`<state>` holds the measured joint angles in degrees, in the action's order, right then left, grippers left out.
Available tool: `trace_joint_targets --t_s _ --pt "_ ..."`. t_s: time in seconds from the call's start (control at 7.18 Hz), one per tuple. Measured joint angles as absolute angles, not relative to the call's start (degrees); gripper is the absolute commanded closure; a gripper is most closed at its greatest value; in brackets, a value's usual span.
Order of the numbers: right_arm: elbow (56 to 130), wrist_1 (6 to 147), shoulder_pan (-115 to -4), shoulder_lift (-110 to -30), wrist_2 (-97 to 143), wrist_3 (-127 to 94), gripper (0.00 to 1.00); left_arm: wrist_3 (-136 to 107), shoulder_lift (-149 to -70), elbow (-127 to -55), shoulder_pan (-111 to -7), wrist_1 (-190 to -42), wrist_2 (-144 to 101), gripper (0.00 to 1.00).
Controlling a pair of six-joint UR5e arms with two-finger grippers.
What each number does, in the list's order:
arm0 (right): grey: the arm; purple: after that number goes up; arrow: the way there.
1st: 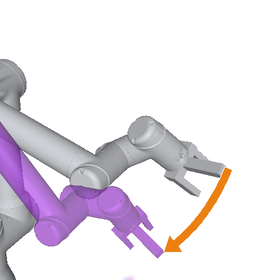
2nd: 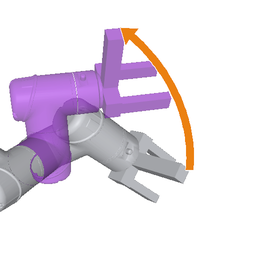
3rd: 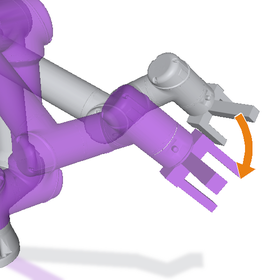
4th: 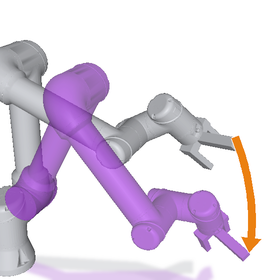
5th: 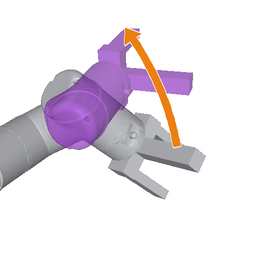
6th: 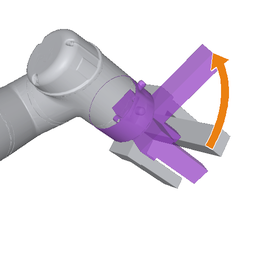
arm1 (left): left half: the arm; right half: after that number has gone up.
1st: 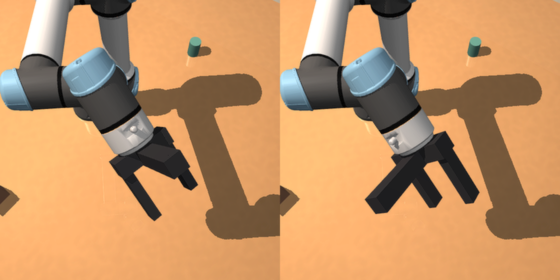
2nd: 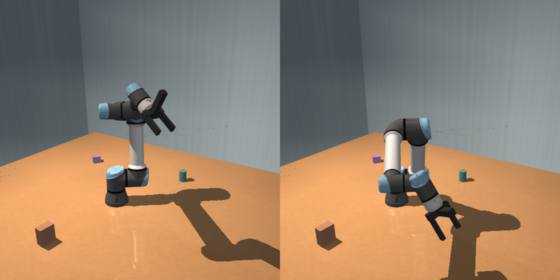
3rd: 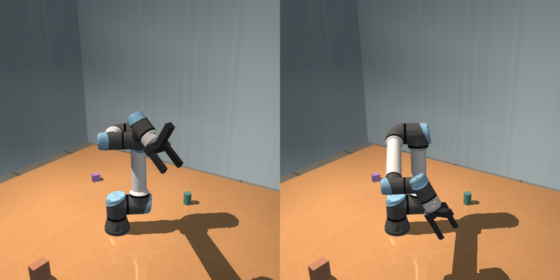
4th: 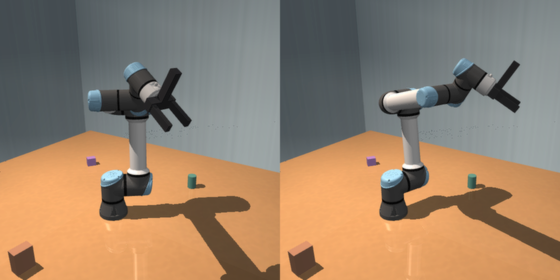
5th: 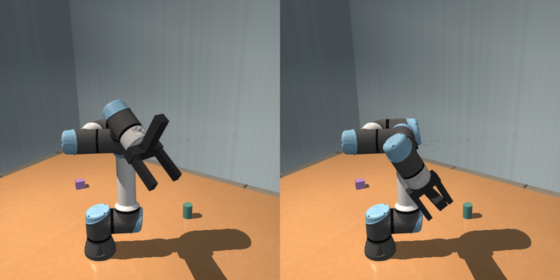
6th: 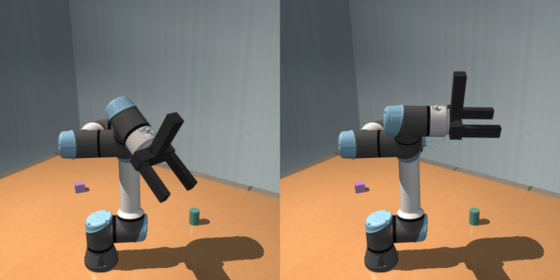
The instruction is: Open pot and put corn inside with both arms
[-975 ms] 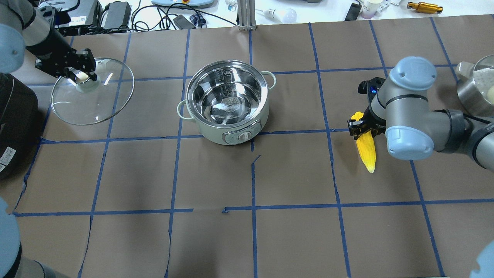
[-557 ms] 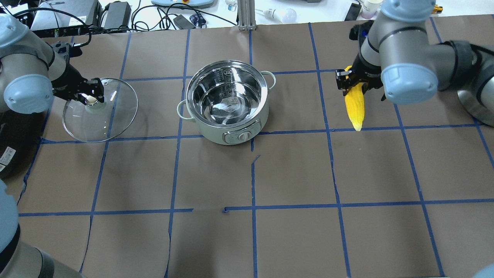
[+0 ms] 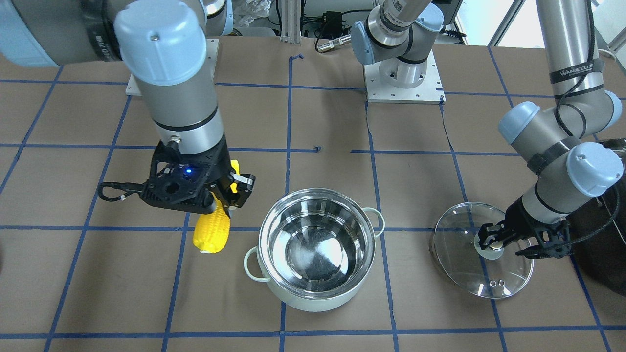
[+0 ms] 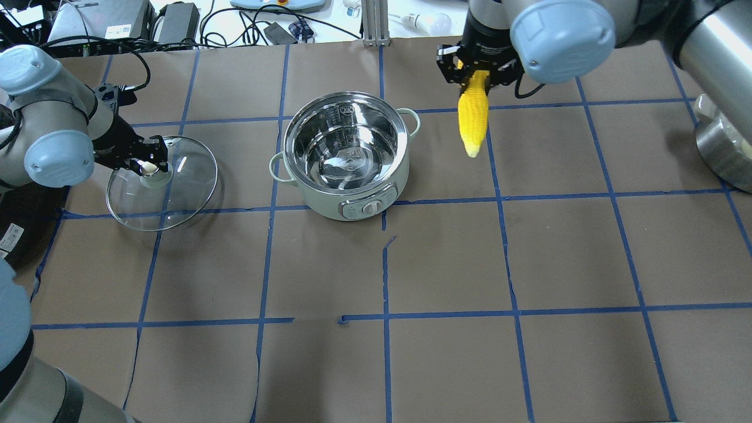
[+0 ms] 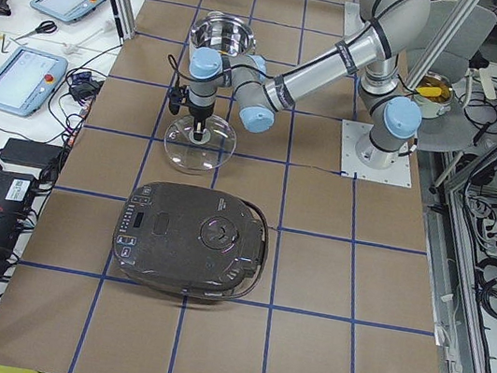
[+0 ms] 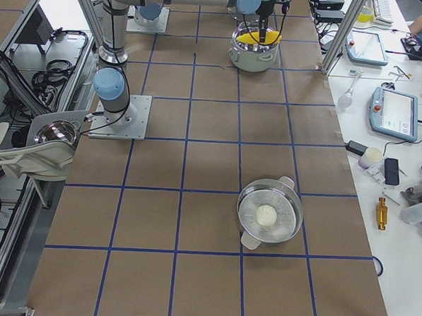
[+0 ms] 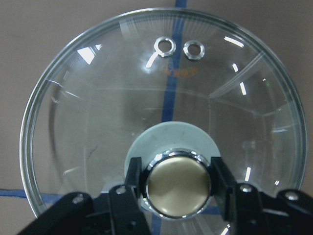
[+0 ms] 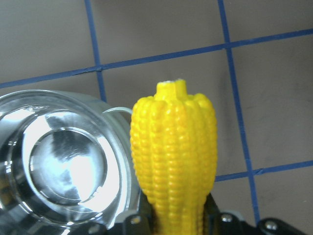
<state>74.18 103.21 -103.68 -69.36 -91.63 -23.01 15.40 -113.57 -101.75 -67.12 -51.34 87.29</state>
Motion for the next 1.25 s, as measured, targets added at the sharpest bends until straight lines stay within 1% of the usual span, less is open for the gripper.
trace_joint_targets --t_s 0.14,0.28,0.42,0.56,0.7,0.84,0.97,1.11,1.25 --pt "70.82 103.04 -106.41 -65.76 -91.75 -26.69 1.00 15.29 -113.67 -102.00 -67.11 -51.48 87.33 0.38" --pt "68.30 103.29 -109.16 -62.10 -92.11 -29.92 1.00 15.46 -113.70 -102.00 -67.09 -51.81 87.54 0.08" --pt "66.59 103.95 -111.62 -59.10 -92.57 -31.92 1.00 15.93 -113.62 -101.88 -67.07 -52.01 87.88 0.00" --pt "65.64 104.79 -113.47 -56.91 -92.83 -32.57 1.00 16.07 -113.07 -101.61 -67.19 -52.26 88.14 0.00" --pt "65.32 105.43 -114.64 -55.41 -92.96 -32.44 0.87 15.30 -111.88 -100.44 -67.80 -53.86 88.21 0.00" --pt "65.41 105.83 -115.25 -54.47 -93.01 -31.83 0.47 14.08 -110.16 -97.55 -69.13 -57.88 88.12 0.00" --pt "66.12 106.19 -115.48 -53.99 -93.14 -30.64 0.11 12.61 -108.23 -93.57 -71.13 -63.84 88.09 0.00" --pt "67.53 107.37 -115.55 -53.87 -93.30 -29.58 0.00 9.80 -106.00 -89.33 -73.72 -70.65 88.22 0.00" --pt "68.92 108.98 -115.56 -53.96 -93.36 -29.11 0.00 6.20 -103.79 -86.32 -76.39 -75.79 88.31 0.00"
